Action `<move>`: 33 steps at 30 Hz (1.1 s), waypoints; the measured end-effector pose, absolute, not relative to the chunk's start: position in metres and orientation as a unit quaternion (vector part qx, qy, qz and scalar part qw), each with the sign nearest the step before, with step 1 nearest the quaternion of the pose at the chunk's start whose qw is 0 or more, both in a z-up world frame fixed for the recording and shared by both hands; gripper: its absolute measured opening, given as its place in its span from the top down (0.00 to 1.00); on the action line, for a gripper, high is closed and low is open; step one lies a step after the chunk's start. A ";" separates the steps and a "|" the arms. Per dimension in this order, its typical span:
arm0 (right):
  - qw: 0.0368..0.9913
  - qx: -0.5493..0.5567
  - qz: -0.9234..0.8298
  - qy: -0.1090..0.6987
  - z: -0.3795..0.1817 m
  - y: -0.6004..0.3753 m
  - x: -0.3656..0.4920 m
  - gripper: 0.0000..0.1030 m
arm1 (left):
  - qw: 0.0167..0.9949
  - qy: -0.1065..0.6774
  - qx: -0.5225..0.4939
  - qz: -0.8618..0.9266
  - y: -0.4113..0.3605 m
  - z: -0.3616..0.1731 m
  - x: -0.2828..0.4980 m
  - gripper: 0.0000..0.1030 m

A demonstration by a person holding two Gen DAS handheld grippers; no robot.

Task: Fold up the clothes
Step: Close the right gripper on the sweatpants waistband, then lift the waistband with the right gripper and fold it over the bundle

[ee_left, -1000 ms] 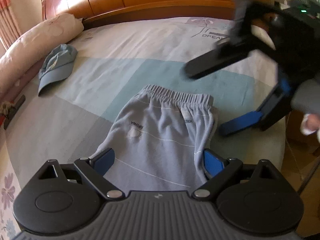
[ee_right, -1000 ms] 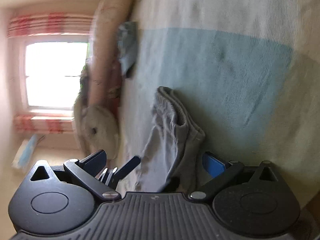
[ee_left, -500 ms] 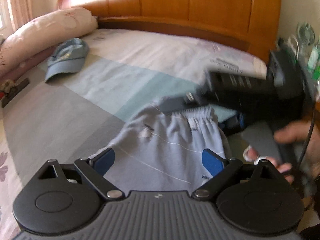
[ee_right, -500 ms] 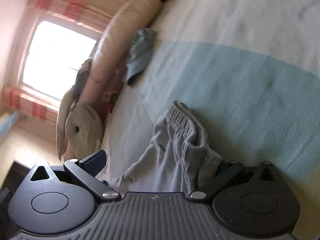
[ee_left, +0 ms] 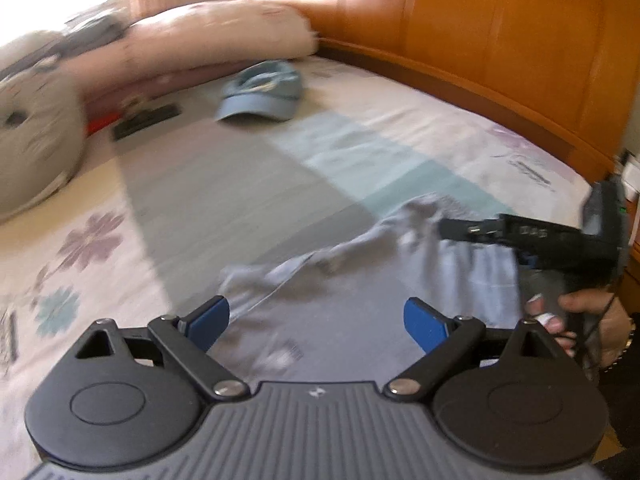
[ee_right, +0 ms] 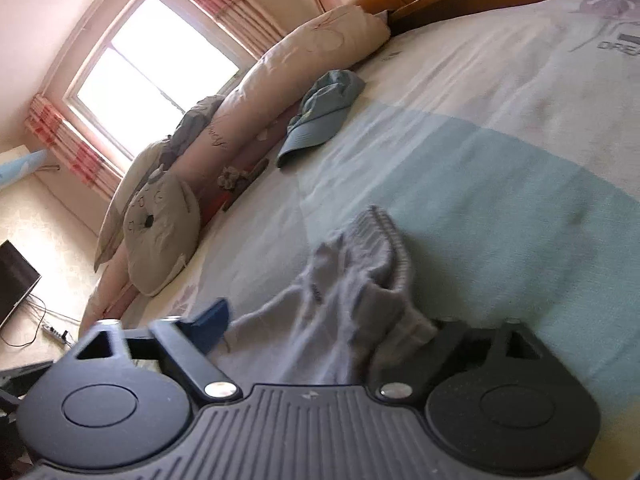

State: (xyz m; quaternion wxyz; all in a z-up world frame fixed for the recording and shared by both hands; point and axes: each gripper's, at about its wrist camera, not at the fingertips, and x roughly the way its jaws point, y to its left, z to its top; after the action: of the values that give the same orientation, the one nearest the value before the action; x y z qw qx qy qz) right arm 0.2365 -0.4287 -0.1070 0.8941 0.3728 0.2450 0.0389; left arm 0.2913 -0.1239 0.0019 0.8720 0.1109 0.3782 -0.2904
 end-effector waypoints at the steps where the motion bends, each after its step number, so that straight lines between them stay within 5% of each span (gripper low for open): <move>1: 0.895 0.371 0.036 0.246 -0.109 -0.431 0.235 0.29 | 0.874 0.384 0.107 -0.279 -0.117 0.000 0.291 0.09; 9: 0.894 0.343 -0.002 0.290 -0.109 -0.438 0.235 0.79 | 0.876 0.414 0.108 -0.224 -0.069 -0.003 0.277 0.09; 33: 0.931 0.160 0.082 0.319 0.011 -0.271 0.230 0.82 | 0.885 0.417 0.106 -0.176 0.100 -0.008 0.210 0.08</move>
State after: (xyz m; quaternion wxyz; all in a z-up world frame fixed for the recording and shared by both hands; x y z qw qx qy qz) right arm 0.2299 -0.2714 0.0107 0.9306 0.1603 0.3188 0.0820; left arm 0.2099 0.0995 -0.0082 0.8853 0.1059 0.4172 -0.1759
